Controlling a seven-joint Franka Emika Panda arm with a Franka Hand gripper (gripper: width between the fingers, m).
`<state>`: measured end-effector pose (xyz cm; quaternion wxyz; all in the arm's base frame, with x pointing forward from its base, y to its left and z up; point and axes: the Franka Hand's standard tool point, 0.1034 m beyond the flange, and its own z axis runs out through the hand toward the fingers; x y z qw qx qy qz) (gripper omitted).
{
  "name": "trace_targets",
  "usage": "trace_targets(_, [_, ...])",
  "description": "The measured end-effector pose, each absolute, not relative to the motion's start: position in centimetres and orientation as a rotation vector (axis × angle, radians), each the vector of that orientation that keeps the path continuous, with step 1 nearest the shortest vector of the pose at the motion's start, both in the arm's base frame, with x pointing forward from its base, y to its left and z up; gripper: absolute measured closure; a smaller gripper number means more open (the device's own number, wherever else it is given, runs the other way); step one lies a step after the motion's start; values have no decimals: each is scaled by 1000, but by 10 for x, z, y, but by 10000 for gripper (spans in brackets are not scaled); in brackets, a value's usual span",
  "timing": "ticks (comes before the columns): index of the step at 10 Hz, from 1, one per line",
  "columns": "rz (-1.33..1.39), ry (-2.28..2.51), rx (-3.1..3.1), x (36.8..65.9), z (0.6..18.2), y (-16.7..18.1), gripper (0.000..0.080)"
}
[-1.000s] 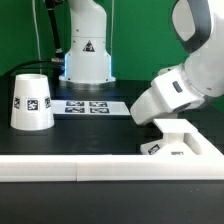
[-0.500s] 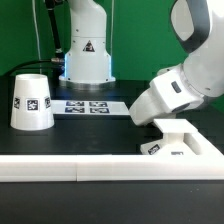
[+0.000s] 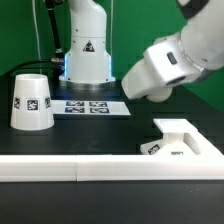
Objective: Assemble lamp
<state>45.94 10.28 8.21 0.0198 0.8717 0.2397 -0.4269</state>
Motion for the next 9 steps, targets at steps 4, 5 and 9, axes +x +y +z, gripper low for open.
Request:
trace_targets(4, [-1081,746,2829,479,84,97,222])
trace_targets(5, [-990,727,2889,476,94,87,222])
trace_targets(9, [-661,719,2995,507,123,65,222])
